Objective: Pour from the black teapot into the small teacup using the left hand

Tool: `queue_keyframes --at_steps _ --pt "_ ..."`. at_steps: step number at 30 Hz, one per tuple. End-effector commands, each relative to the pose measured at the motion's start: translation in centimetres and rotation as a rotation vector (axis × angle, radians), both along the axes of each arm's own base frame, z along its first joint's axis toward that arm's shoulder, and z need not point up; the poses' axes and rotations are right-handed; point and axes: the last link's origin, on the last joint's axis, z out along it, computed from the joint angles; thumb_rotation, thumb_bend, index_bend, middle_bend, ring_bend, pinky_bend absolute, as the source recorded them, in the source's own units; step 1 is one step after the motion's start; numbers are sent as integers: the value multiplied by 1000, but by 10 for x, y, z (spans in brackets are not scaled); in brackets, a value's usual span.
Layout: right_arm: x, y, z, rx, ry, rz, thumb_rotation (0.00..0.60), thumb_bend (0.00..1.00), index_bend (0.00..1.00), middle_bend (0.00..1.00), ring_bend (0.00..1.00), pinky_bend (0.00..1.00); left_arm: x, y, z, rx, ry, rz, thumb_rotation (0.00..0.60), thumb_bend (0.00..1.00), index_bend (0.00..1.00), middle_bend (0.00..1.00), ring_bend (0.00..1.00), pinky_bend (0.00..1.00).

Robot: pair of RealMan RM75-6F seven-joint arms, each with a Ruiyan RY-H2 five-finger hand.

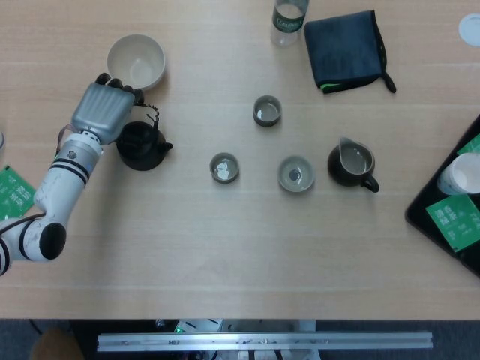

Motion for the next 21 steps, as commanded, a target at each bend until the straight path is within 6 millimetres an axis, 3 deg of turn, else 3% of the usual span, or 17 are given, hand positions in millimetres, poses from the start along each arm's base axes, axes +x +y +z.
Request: queue_keyframes --at_steps 1,13,21 --pt "0 0 0 -1 0 -2 600 0 358 386 232 231 1 -1 -1 0 2 -4 196 206 309 335 217 136" --pt "-1 1 0 -5 -2 -3 600 0 358 386 232 231 7 -7 1 -2 10 -35 194 206 369 421 292 136" --pt "-1 1 1 -7 -2 1 600 0 358 386 232 231 11 -21 10 -4 11 -68 195 206 375 430 299 136"
